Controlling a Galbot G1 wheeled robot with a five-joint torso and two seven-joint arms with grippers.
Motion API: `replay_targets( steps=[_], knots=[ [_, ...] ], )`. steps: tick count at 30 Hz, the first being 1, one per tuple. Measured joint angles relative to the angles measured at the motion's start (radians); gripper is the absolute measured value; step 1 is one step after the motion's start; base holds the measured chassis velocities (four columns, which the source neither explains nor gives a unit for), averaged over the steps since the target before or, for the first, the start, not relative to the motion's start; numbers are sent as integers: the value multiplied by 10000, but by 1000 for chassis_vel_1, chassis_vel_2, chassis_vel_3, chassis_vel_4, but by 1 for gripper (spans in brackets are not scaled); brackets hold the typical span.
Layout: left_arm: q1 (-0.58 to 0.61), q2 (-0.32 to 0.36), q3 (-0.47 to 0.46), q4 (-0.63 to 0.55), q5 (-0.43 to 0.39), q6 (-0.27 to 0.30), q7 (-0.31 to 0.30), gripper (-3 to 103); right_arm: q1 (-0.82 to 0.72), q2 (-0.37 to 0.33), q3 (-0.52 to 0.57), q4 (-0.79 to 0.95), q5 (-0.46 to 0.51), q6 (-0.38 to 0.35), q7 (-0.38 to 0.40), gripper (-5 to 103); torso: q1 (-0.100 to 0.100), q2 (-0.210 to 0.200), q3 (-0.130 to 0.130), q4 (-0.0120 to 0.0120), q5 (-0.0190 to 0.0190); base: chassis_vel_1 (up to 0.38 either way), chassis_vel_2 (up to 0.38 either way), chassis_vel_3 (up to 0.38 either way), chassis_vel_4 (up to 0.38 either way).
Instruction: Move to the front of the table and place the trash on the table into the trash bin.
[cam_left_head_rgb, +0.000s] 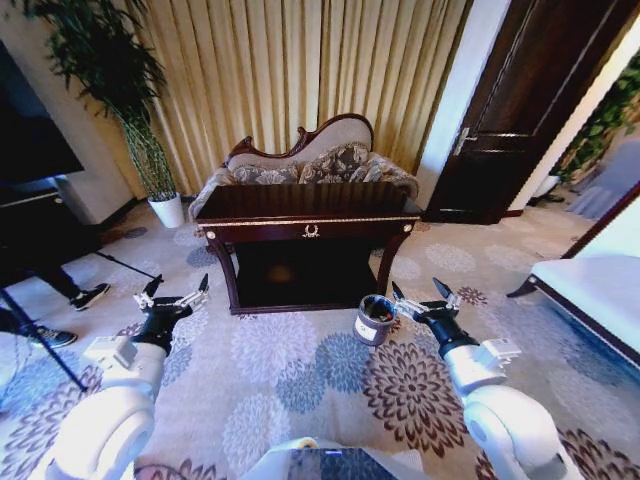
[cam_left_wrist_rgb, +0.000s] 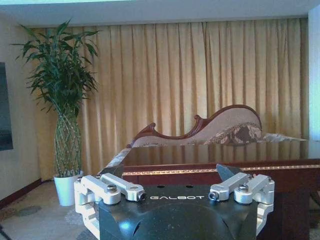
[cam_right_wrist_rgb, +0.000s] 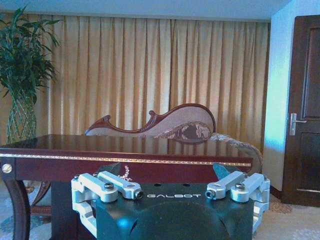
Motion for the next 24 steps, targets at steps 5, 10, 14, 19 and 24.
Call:
replay_targets(
  steps=[5,10,14,19,24],
  knots=[
    [14,-14,29,0,22,-13,1,100,-3,24,6,-15,7,8,1,100,-2,2,-1,1,-7,229,-243,-238,233],
    [42,-57,62,0,64,-26,3,100,5,52,-5,-61,8,10,5,100,-1,1,-1,-1,-5,217,-238,-226,239],
    [47,-58,67,0,69,-36,2,100,21,57,-14,-82,14,15,6,100,-1,1,0,3,-1,214,-234,-201,252],
    [37,-53,70,1,70,-66,7,100,66,65,-45,-150,24,174,13,100,-7,5,-3,-2,-8,243,-225,-242,219],
    [21,-49,56,0,64,-115,5,100,226,72,-90,-213,31,212,25,100,-9,9,-5,1,-1,78,-90,-48,85]
  ],
)
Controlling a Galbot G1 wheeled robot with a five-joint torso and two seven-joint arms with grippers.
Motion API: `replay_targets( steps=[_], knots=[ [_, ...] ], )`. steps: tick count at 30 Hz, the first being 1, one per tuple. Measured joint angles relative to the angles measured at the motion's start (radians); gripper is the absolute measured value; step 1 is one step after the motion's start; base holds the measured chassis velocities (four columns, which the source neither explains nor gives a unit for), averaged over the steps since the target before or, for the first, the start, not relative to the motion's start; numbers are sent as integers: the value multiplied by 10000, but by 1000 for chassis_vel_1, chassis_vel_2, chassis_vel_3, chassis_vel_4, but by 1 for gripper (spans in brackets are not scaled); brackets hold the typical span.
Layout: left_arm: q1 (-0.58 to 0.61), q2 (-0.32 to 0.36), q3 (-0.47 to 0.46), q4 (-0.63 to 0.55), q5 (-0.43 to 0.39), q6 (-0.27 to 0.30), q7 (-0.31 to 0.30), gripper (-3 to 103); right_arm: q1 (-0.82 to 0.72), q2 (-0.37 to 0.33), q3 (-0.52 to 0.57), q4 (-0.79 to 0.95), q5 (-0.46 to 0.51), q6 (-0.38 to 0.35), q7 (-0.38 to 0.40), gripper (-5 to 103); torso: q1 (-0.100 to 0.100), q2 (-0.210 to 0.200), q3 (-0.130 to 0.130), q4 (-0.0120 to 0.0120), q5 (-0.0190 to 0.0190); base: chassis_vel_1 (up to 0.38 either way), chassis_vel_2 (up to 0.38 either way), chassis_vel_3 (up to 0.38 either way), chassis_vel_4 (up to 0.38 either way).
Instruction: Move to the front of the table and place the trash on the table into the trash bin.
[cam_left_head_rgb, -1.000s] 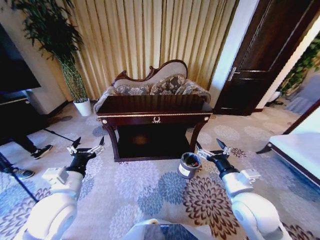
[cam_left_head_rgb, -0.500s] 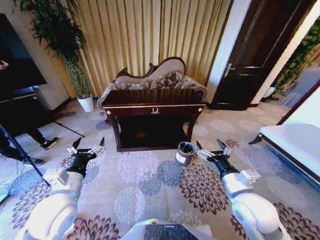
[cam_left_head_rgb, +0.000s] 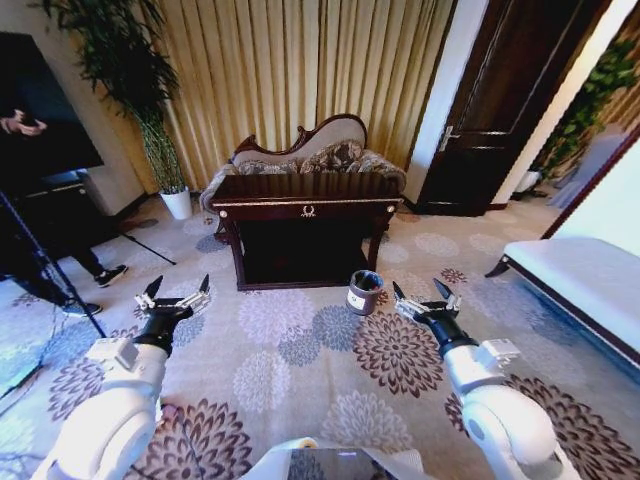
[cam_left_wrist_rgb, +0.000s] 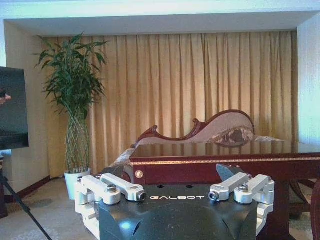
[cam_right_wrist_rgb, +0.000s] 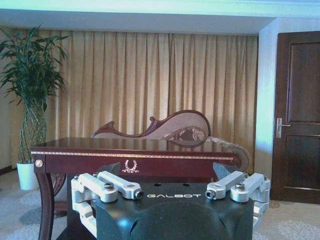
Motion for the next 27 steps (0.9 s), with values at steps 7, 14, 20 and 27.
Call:
replay_targets(
  steps=[7,14,20,27],
  knots=[
    [13,-195,68,1,-227,-126,-8,100,183,37,4,-77,13,-110,35,100,19,-14,10,-2,-2,-25,17,18,-14],
    [118,-524,168,1,-273,-430,-34,100,129,160,39,184,338,-239,291,100,3,-5,3,-1,-3,0,0,0,0],
    [92,-581,99,1,-278,-608,-49,100,327,33,38,445,588,-612,453,100,7,-7,5,1,-3,0,0,0,0],
    [89,-585,78,0,-267,-614,-53,100,343,12,36,474,584,-714,494,100,7,-7,4,-1,-3,0,0,0,0]
  ],
)
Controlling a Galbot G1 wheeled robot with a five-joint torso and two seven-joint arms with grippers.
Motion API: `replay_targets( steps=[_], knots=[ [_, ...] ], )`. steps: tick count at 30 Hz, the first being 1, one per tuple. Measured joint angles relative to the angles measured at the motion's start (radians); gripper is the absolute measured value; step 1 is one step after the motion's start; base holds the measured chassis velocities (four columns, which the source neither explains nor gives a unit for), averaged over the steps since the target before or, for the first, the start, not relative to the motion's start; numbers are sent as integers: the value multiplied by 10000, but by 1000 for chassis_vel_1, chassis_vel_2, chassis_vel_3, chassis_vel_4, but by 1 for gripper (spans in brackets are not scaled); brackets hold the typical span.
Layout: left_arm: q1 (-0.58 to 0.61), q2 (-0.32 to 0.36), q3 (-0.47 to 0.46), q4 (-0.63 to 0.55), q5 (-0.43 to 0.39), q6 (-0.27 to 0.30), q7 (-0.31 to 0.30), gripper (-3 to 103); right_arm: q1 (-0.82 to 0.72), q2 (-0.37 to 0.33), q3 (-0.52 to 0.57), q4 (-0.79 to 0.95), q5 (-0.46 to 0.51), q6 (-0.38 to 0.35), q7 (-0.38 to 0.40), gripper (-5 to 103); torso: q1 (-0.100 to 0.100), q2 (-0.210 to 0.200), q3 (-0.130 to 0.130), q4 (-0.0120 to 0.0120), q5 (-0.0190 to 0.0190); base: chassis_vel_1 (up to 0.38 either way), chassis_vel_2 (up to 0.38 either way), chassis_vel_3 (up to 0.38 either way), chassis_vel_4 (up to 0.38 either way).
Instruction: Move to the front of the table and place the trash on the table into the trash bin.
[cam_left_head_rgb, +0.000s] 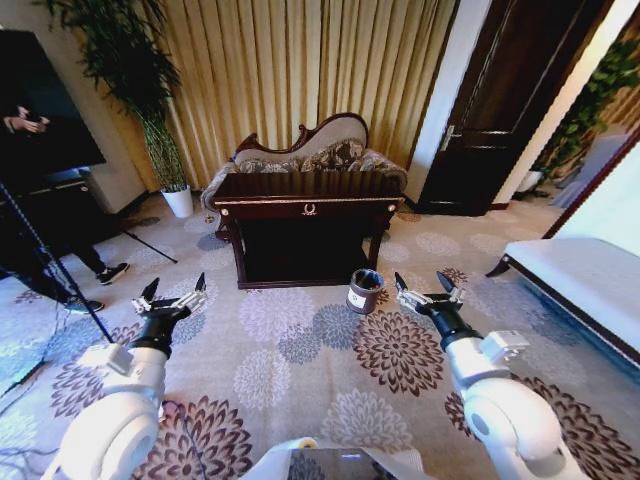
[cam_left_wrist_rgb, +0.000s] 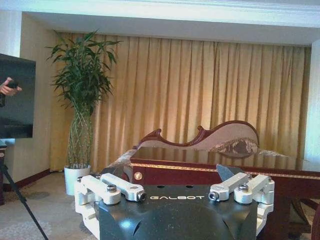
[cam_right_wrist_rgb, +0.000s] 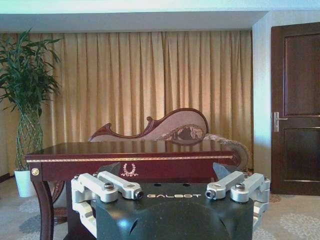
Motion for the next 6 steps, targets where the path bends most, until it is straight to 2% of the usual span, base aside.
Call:
replay_targets(
  steps=[6],
  knots=[
    [-2,1,-5,0,6,0,-3,100,0,-4,0,1,-9,-1,0,100,0,0,0,0,0,0,0,0,0]
  ],
)
